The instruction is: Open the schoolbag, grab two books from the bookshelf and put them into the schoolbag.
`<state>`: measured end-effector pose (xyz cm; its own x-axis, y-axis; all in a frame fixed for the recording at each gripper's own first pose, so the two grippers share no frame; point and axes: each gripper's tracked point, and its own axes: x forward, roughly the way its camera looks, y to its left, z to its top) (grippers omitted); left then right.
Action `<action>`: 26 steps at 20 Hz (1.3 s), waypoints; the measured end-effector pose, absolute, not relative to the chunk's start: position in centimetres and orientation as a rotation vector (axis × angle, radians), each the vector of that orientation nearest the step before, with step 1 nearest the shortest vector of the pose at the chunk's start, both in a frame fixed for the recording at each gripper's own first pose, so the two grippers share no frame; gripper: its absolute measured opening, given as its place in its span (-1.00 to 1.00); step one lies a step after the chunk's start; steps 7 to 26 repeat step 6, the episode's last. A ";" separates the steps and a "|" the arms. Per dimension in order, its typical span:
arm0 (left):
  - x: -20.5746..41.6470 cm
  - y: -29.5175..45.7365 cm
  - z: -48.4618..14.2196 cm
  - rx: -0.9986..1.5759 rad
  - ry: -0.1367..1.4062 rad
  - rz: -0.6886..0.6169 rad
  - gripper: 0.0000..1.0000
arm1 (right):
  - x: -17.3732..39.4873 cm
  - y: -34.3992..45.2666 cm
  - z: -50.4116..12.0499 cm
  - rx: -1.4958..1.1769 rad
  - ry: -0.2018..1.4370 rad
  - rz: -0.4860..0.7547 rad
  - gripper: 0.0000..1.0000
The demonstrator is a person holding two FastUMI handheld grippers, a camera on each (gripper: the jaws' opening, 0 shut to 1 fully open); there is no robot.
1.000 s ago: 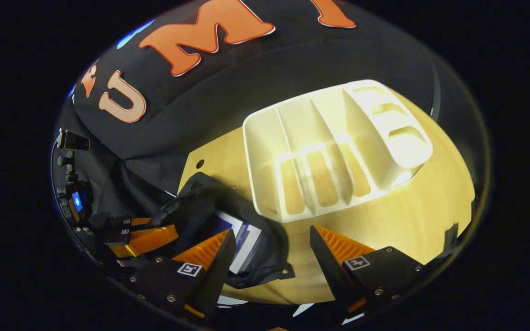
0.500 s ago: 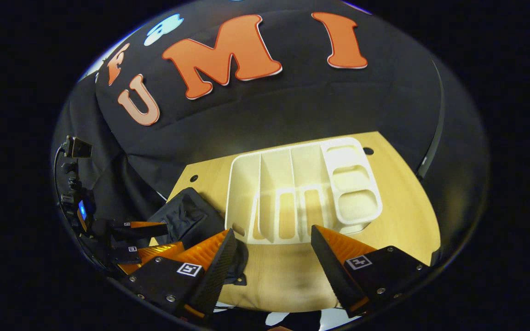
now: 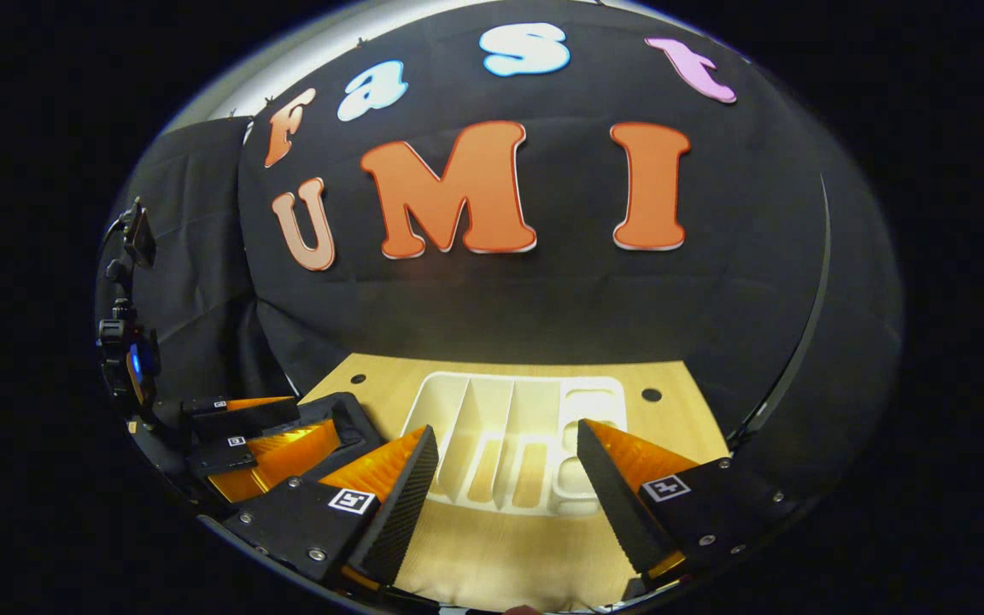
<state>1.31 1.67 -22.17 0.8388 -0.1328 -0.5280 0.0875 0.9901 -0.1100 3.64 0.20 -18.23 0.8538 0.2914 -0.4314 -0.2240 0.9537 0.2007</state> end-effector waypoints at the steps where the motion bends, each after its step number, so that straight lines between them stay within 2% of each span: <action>1: 1.4 2.6 -22.1 -0.058 0.513 -0.086 0.95 | 3.7 -0.3 -17.2 0.131 0.439 0.267 0.95; 6: 2.6 3.1 -19.9 -0.046 0.332 -0.034 0.94 | 4.3 -2.2 -13.2 0.093 0.274 0.224 0.94; 26: 2.6 3.1 -19.9 -0.046 0.332 -0.034 0.94 | 4.3 -2.2 -13.2 0.093 0.274 0.224 0.94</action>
